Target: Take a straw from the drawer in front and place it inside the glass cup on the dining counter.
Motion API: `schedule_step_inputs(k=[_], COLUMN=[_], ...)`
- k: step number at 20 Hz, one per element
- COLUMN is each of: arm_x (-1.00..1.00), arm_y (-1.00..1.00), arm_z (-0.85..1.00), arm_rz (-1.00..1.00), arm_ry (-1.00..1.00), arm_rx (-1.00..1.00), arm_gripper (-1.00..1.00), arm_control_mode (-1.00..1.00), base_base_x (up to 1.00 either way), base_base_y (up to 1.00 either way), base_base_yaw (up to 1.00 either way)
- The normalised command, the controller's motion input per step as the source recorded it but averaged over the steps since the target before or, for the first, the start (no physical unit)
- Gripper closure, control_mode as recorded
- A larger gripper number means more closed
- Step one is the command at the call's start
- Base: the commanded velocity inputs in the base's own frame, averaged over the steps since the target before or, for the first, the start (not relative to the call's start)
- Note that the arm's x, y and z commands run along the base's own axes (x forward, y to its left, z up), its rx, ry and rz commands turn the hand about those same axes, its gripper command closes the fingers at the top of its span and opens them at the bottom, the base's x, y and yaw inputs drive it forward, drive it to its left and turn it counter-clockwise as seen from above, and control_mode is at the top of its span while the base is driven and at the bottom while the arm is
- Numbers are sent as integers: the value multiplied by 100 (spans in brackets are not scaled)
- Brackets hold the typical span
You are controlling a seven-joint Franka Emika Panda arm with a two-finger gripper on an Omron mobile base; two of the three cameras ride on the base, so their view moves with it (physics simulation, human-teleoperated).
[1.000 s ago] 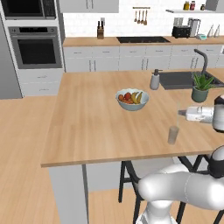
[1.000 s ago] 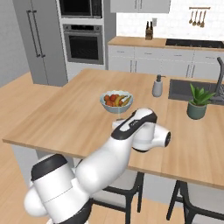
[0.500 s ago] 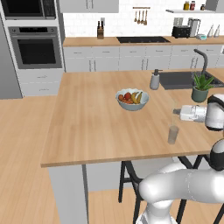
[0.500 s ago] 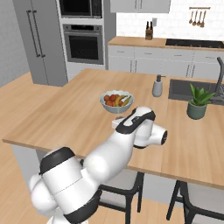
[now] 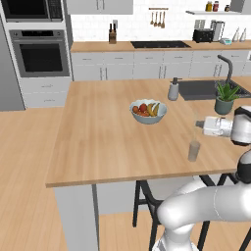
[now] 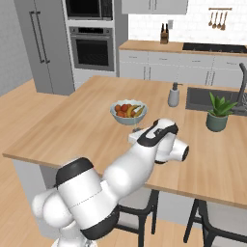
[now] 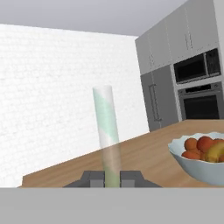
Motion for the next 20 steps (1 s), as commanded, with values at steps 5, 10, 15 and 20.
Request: schedule_step_inputs(k=[5, 10, 15, 20], arm_x=[0, 0, -13, -19], arm_y=[-21, 4, 15, 28], arm_z=[0, -9, -14, -10], arm_rz=[0, 0, 0, 0], arm_ry=[-1, 0, 0, 0], arm_rx=[0, 0, 0, 1], arm_gripper=[100, 100, 100, 100], arm_control_mode=[-100, -100, -100, -100], base_base_x=[0, 0, 0, 0], base_base_y=[0, 0, 0, 0], base_base_yaw=[0, 0, 0, 0])
